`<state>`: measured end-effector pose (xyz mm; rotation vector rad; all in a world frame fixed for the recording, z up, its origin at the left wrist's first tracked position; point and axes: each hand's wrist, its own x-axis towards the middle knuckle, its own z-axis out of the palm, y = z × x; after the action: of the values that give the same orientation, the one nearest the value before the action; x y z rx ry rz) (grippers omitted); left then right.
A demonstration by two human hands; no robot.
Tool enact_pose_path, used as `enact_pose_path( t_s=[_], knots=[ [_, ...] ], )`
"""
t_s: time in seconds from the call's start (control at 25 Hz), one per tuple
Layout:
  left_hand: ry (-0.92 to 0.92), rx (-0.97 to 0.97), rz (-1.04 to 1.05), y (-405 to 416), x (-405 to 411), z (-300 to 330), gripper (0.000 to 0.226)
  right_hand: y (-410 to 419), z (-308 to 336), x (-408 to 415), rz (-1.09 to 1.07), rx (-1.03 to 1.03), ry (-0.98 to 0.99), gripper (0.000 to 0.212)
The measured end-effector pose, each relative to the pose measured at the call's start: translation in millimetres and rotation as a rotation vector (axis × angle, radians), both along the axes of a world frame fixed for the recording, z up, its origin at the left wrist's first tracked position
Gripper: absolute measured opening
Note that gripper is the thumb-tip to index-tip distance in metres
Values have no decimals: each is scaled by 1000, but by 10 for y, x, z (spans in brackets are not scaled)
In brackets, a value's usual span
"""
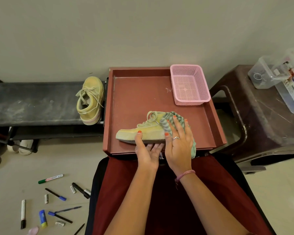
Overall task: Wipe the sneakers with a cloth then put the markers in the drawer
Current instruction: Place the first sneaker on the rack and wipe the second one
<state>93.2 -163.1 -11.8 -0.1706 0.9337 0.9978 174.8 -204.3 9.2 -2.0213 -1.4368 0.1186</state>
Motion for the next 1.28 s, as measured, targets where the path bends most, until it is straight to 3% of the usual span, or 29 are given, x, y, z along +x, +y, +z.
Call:
enact_pose_path(
  t_s=[0.08, 0.28, 0.4, 0.48, 0.56, 0.76, 0.84, 0.92, 1.08, 1.16, 1.2, 1.28],
  knots=[
    [-10, 3, 4, 31, -26, -23, 60, 56, 62, 36, -5, 32, 161, 44],
    [-7, -11, 14, 63, -89, -7, 55, 87, 64, 230, 13, 108, 903, 46],
    [19, -17, 4, 71, -118, 38, 56, 109, 164, 274, -105, 36, 1143, 41],
    [42, -32, -2, 61, -119, 53, 59, 122, 229, 233, -178, 41, 1200, 31],
    [53, -28, 3, 63, -113, 73, 64, 77, 280, 166, -51, 47, 984, 32],
    [58, 35, 33, 130, -164, 111, 68, 1, 223, 16, 245, -57, -45, 43],
    [60, 55, 49, 126, -163, 90, 66, 3, 208, -17, 248, -9, -75, 41],
    [61, 60, 36, 118, -140, 59, 67, 27, 152, 15, 152, 81, 195, 41],
    [23, 24, 18, 132, -162, 64, 73, 20, 98, 17, -89, 294, 1209, 40],
    [-32, 21, 16, 127, -161, 190, 56, 22, 159, -86, -222, 320, 1592, 40],
    [-54, 8, 11, 109, -150, 281, 42, 17, 190, -135, -259, 309, 1722, 43],
    [-77, -15, 6, 86, -119, 397, 31, 23, 270, -182, -255, 297, 1795, 46]
  ],
)
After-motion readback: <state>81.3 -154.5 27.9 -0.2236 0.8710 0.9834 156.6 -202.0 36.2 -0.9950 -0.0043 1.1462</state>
